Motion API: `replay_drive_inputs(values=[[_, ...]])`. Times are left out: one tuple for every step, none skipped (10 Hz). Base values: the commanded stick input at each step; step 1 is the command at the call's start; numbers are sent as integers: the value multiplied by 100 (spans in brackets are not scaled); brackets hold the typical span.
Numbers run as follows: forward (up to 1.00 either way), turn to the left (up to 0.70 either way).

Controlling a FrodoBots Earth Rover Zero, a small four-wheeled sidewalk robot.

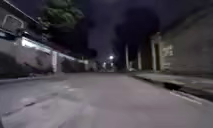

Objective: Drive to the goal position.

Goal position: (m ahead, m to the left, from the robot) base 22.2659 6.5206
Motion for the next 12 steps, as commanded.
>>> replay_drive_inputs(values=[[100, -31], [100, -8], [100, 0], [100, 0], [100, 0], [100, 0], [100, 0], [100, 0], [100, 0], [100, 0], [100, 0], [100, 0]])
